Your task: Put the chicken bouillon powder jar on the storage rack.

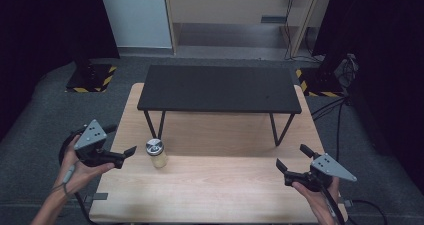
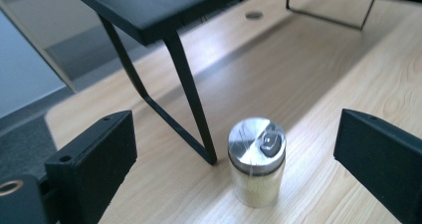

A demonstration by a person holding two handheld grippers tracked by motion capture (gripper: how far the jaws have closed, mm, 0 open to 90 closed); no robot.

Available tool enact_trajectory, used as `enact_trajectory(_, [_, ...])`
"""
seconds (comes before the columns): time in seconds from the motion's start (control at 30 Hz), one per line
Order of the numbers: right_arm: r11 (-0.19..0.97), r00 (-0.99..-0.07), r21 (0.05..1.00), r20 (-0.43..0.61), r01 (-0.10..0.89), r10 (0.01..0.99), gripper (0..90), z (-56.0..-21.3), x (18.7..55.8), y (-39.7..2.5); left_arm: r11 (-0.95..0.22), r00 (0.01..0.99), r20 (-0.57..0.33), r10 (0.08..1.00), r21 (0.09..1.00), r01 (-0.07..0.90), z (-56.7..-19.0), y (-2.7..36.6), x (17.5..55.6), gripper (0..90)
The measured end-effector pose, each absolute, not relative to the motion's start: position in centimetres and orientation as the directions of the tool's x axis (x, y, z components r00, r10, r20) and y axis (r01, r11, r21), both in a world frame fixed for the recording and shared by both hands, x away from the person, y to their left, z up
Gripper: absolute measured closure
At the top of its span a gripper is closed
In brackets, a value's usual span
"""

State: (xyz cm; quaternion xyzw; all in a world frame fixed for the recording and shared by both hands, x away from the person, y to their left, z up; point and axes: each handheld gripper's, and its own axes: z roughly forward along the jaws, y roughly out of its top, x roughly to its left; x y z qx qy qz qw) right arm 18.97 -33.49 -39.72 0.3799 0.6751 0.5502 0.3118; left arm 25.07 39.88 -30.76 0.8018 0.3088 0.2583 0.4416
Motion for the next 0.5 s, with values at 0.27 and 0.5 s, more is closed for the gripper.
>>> enact_trajectory(0.27, [0.106, -0.522, 0.981, -0.006, 0.163, 0.853, 2.7, -39.6, 18.8, -33.3, -0.455, 0.744, 0.12, 0.658, 0.85, 0.265, -32.7, 39.3, 28.1, 4.2])
enact_trajectory(0.5, [0.112, -0.522, 0.98, -0.011, 0.163, 0.853, 2.7, -39.7, 18.7, -33.3, -0.472, 0.777, 0.071, 0.625, 0.828, 0.303, -34.8, 38.6, 31.0, 6.5])
